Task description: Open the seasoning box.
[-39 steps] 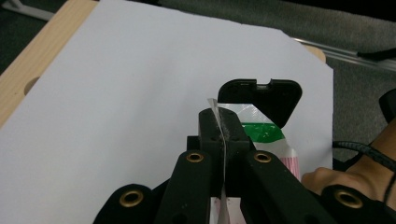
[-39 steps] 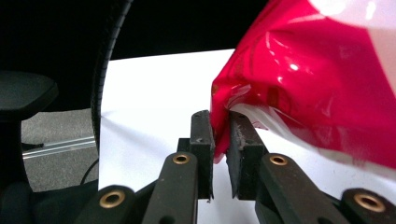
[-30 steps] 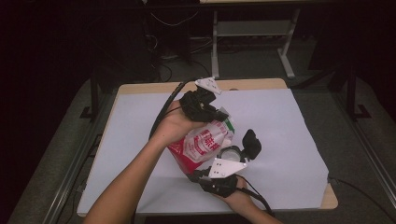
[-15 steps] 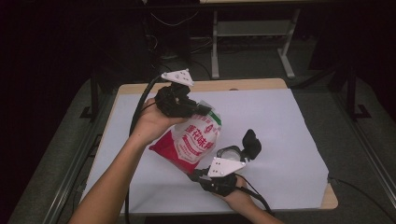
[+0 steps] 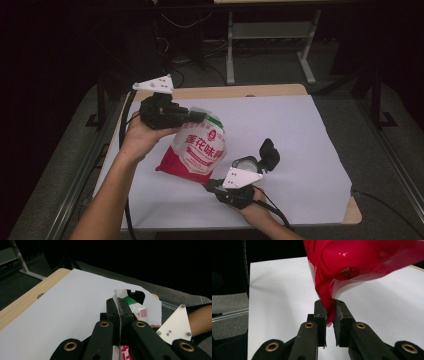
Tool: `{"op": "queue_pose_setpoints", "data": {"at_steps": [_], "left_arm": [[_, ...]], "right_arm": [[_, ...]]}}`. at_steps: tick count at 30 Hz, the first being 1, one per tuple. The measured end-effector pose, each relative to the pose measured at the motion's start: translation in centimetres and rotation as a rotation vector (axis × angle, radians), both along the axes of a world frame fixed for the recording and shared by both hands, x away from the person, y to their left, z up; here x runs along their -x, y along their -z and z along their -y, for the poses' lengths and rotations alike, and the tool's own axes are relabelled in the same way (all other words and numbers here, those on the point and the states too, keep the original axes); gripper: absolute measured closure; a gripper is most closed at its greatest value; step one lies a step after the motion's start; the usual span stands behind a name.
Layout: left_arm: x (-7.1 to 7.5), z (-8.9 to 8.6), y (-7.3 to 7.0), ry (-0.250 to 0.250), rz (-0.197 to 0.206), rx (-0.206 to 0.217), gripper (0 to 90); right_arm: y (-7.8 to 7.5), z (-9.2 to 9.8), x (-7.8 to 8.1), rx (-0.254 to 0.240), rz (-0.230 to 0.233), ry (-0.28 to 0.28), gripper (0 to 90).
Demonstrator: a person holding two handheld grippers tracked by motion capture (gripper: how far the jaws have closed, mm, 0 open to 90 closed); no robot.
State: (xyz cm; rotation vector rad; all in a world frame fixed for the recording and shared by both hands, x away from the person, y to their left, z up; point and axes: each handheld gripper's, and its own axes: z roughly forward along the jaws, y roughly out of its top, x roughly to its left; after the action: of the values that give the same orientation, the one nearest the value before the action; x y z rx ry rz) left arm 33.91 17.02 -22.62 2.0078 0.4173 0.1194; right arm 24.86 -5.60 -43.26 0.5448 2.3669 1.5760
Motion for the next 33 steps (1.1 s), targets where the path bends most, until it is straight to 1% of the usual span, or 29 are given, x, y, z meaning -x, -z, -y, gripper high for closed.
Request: {"op": "queue_pose_setpoints", "data": {"at_steps": [1,3,6,10,13,14,15,18,20,22,23,24,29,33], "left_arm": [[0.1,-0.5,0.1,-0.005,-0.006,0.012,90.0],[0.2,-1.0,0.2,-0.014,-0.01,0.024,90.0],[0.4,-1.6,0.3,-0.02,-0.01,0.032,90.0],[0.6,-1.8,0.3,-0.022,-0.006,0.04,90.0],[0.6,-2.0,0.3,-0.034,-0.003,0.043,90.0],[0.5,-2.1,0.3,-0.036,-0.005,0.046,90.0],[0.5,-2.2,0.4,-0.039,-0.008,0.052,90.0],[0.3,-2.4,0.4,-0.052,-0.003,0.047,90.0],[0.0,-2.5,0.6,-0.081,0.001,0.032,90.0],[-0.4,-2.6,0.8,-0.102,-0.005,0.035,90.0],[-0.8,-2.8,0.9,-0.129,0.003,0.024,90.0],[-1.1,-2.9,1.0,-0.14,0.0,0.024,90.0],[-3.6,-4.0,2.0,-0.257,0.004,0.036,90.0],[-5.1,-4.8,3.0,-0.304,-0.006,0.035,90.0]], "right_arm": [[0.0,0.0,0.0,0.0,-0.004,0.0,81.3],[0.0,0.0,0.0,0.002,0.002,-0.002,81.1],[0.0,-0.1,0.0,0.002,0.002,-0.005,79.5],[0.0,-0.2,0.0,0.007,0.002,-0.007,75.4],[0.0,-0.2,0.1,0.011,0.004,-0.002,71.4],[0.0,-0.2,0.2,0.009,0.005,-0.001,69.0],[0.0,-0.2,0.2,0.01,0.01,0.0,68.6],[-0.1,-0.2,0.4,0.012,0.008,-0.001,66.5],[0.0,-0.2,0.4,0.015,0.007,-0.004,66.2],[0.0,-0.3,0.4,0.016,0.006,-0.005,65.8],[0.0,-0.3,0.4,0.017,0.004,-0.006,65.3],[0.0,-0.3,0.4,0.021,0.002,-0.006,65.0],[0.1,-0.3,0.3,0.023,-0.002,-0.012,64.4],[0.1,-0.3,0.3,0.023,-0.001,-0.017,64.1]]}}
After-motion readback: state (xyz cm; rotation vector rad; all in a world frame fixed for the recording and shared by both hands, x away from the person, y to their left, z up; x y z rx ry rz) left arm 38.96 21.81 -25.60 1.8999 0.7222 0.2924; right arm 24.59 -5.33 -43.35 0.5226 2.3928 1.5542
